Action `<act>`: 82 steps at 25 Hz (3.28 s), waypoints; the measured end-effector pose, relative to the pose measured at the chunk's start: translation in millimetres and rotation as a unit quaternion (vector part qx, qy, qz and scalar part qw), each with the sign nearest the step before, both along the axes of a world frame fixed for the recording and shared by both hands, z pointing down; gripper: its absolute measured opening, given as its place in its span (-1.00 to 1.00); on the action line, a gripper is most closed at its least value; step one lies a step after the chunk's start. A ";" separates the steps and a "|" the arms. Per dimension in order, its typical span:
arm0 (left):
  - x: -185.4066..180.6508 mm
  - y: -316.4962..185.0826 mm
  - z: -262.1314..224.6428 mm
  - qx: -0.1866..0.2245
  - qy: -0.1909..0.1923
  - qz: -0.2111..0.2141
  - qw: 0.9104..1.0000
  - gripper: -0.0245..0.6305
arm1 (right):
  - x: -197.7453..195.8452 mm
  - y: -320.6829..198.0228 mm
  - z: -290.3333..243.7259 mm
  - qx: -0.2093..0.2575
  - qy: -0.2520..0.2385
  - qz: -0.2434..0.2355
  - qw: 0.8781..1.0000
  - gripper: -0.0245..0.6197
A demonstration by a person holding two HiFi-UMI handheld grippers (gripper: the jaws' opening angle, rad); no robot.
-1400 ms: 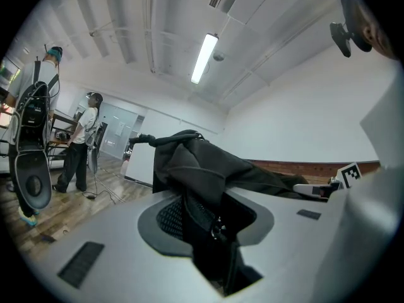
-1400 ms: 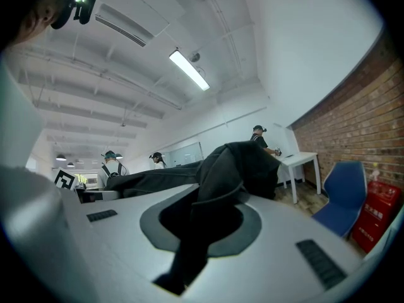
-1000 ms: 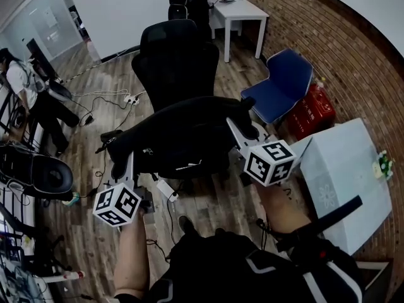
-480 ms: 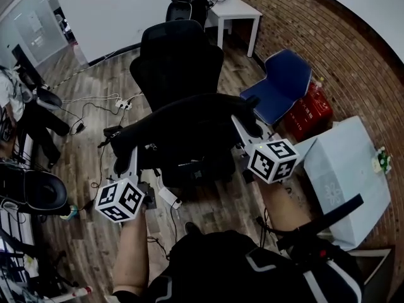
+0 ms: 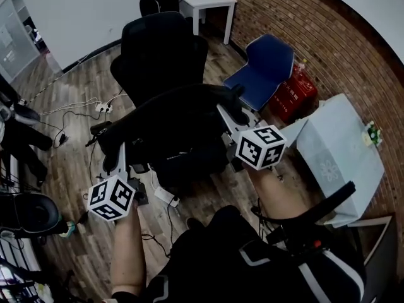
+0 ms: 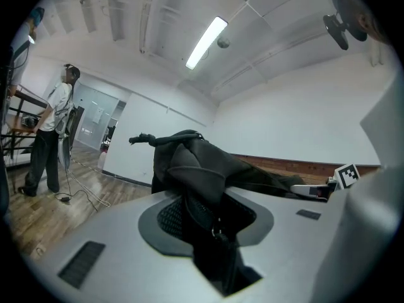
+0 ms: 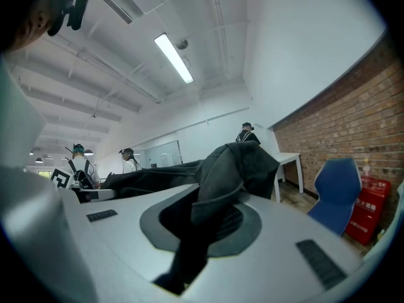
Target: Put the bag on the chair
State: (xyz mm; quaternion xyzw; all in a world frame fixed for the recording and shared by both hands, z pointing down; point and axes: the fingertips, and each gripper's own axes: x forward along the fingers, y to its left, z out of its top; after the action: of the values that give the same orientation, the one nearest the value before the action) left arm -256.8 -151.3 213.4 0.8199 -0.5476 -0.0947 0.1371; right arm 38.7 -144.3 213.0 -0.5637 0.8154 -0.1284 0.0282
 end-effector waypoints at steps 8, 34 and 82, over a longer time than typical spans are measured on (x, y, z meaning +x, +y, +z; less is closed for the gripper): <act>6.7 -26.8 18.2 -0.010 -0.003 0.005 1.000 -0.52 | 5.5 -26.1 16.6 -0.008 0.004 0.002 1.000 -0.79; 46.8 -157.7 137.3 -0.104 -0.039 -0.031 0.993 -0.54 | 44.1 -176.6 148.2 -0.074 -0.001 -0.031 0.997 -0.79; 71.3 -263.8 418.8 -0.287 -0.093 -0.072 0.951 -0.54 | 62.3 -306.9 429.8 -0.241 0.026 -0.035 0.970 -0.79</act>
State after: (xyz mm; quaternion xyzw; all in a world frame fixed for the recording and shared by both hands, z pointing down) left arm -185.5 -415.2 632.2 0.7092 -0.6198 0.1337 0.3081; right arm 101.0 -451.2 642.7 -0.5279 0.7805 -0.3068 -0.1343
